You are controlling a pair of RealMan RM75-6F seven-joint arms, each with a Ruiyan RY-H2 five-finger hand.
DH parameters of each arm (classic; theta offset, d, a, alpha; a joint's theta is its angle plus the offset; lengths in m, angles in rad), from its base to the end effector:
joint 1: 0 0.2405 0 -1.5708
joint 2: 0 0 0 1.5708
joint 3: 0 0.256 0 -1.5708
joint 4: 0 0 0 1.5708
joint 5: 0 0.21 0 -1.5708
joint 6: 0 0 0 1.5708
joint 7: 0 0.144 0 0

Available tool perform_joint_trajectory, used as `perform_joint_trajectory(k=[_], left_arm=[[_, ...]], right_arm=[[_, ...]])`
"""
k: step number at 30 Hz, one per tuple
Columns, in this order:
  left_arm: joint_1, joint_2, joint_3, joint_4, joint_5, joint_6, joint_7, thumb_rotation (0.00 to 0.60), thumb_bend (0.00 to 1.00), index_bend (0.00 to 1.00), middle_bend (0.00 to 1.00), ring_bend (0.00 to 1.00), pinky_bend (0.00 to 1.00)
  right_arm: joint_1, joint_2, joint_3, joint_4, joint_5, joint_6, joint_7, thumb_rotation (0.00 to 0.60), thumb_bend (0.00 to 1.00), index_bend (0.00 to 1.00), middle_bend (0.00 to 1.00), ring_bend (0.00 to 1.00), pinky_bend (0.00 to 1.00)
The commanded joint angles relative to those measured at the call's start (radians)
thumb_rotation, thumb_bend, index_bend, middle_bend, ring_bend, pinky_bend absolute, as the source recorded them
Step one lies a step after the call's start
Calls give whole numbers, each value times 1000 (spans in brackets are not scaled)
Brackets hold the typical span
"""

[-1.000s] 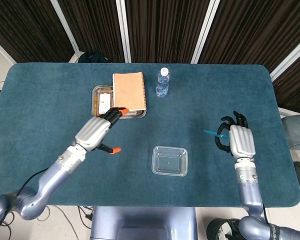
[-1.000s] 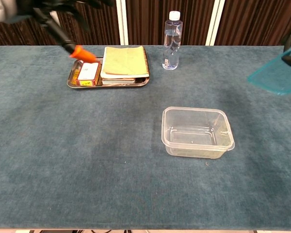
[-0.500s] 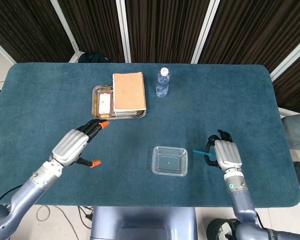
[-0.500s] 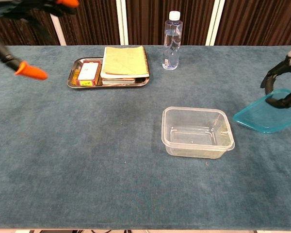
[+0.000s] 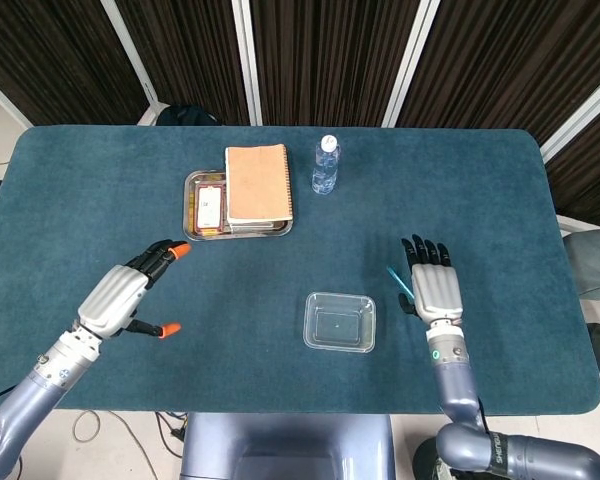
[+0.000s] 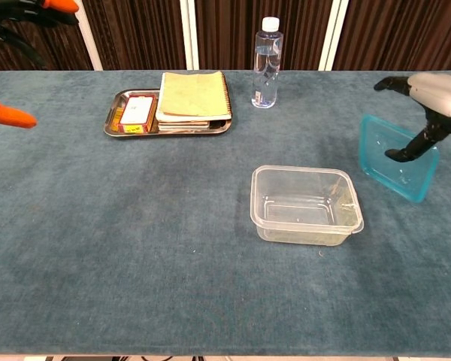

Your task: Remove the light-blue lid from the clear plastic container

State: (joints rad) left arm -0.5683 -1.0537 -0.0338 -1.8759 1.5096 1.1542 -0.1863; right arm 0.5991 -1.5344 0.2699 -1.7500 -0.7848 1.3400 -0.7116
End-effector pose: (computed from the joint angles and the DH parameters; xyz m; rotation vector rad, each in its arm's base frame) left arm -0.1645 0.2712 0.1105 -1.8522 -1.1324 -1.2442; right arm -0.1703 -0.3148 0.0309 1.4259 -1.0346 0.7726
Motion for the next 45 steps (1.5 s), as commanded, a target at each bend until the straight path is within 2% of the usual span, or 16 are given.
perform_joint_trajectory(k=[1,10,19,25,30,34,37,41,45], left_arm=[[7,-5,-2,10,2,5,-8,600,9,25,60,6,213],[21,-13,-4,21,23,16,-8,600,9,25,60,6,212],[30,-17,-9,23,31,20,3,600,9,25,60,6,212],[45,-9,1,17,41,28,21,600,9,26,59,6,211],[98,11,28,-7,41,74,80,600,9,32,46,1,184],[167,22,74,-18,47,128,174,600,9,12,7,0,144],[243,18,123,8,60,190,246,600,8,0,0,0,109],[315,10,155,57,81,263,270,600,8,0,0,0,70],[374,5,167,132,95,335,270,600,8,0,0,0,34]], right_arm=[[7,-12,6,17,-5,15,-5,600,344,0,0,0,0],[26,20,46,77,27,29,-48,600,342,0,0,0,0],[28,73,77,147,127,32,-109,600,341,0,0,0,0],[-14,126,81,96,121,1,-13,600,341,0,0,0,0],[-99,230,22,-46,-23,-38,159,600,326,0,0,0,0],[-196,329,-58,-162,-176,-27,300,600,284,0,0,0,0],[-279,412,-144,-215,-322,-1,393,600,265,0,0,0,0],[-359,474,-235,-198,-479,37,484,600,263,0,0,0,0],[-427,491,-297,-114,-605,110,538,600,263,0,0,0,0]])
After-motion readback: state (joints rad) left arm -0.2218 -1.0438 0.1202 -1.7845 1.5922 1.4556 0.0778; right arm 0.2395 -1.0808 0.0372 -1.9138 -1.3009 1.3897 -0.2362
